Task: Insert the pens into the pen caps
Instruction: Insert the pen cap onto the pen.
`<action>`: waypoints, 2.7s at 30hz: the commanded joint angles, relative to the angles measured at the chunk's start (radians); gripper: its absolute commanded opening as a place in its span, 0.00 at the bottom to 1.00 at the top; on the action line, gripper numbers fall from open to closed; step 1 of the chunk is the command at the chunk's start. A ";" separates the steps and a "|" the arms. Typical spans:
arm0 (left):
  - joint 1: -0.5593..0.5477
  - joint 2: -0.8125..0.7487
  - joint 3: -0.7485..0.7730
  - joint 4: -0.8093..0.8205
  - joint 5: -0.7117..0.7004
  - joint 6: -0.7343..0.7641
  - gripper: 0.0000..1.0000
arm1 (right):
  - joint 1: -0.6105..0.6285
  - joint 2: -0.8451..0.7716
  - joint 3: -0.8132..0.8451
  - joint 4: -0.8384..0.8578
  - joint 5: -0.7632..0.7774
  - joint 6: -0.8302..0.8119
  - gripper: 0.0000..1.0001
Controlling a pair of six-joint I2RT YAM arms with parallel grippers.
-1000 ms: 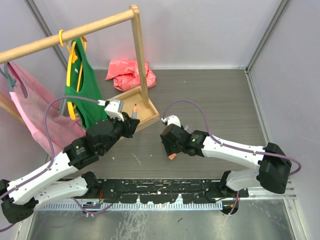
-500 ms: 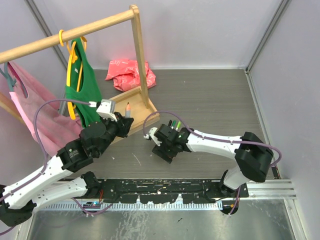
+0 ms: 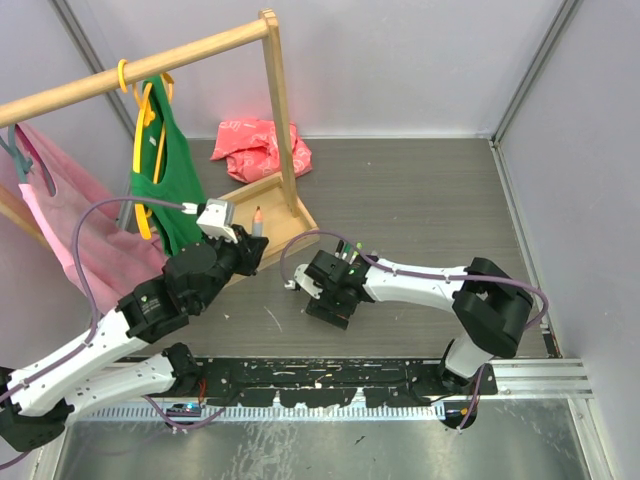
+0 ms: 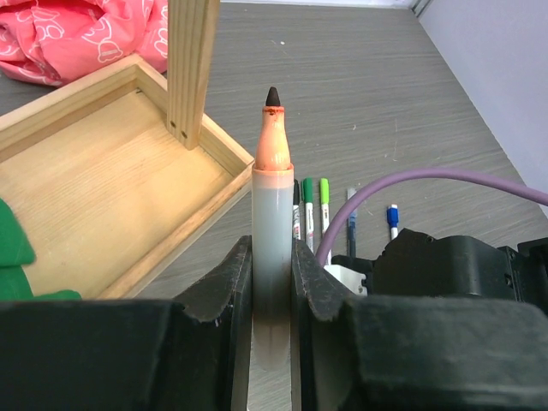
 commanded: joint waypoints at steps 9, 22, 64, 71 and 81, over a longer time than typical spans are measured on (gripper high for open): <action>0.004 -0.005 0.048 0.026 -0.011 -0.006 0.00 | 0.000 0.020 0.031 -0.004 0.006 -0.114 0.75; 0.005 -0.004 0.054 0.026 -0.002 -0.009 0.00 | -0.001 0.063 0.026 0.009 0.019 -0.114 0.69; 0.005 0.014 0.093 0.030 0.048 -0.022 0.00 | -0.001 -0.073 0.001 0.075 0.301 1.036 0.44; 0.005 -0.001 0.084 0.022 0.053 -0.034 0.00 | -0.002 -0.052 -0.010 0.063 0.341 1.086 0.46; 0.005 0.001 0.081 0.026 0.056 -0.038 0.00 | -0.002 0.016 -0.020 0.070 0.318 1.088 0.48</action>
